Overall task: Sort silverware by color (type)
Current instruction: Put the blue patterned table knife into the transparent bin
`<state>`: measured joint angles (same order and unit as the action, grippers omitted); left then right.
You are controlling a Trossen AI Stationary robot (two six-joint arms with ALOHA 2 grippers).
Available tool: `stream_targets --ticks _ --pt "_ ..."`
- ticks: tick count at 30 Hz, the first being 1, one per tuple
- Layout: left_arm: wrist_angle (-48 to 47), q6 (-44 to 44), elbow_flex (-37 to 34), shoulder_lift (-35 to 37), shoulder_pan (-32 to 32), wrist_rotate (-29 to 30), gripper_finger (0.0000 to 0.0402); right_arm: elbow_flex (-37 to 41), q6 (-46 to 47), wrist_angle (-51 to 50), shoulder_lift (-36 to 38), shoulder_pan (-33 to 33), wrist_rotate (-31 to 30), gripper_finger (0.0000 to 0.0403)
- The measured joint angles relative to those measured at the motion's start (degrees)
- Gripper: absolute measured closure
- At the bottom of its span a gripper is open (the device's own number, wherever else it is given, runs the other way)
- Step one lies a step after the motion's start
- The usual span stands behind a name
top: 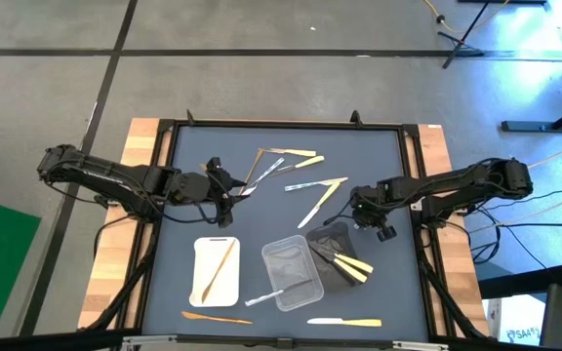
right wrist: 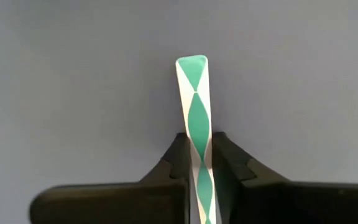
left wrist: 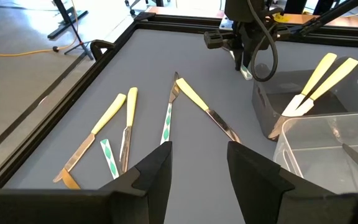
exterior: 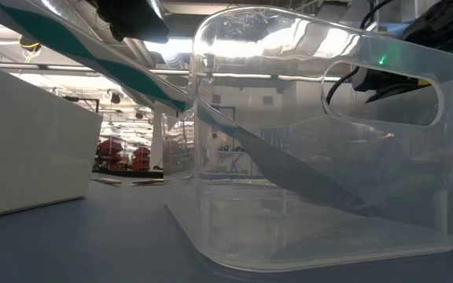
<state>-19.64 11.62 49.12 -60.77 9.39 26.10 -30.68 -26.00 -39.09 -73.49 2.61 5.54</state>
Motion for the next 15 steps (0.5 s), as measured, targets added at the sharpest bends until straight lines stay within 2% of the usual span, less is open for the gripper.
stream_targets --ticks 15 --pt "0.00 0.00 0.00 0.00 0.00 -0.02 0.0253 -0.16 0.16 0.18 0.11 -0.02 -2.53 0.0384"
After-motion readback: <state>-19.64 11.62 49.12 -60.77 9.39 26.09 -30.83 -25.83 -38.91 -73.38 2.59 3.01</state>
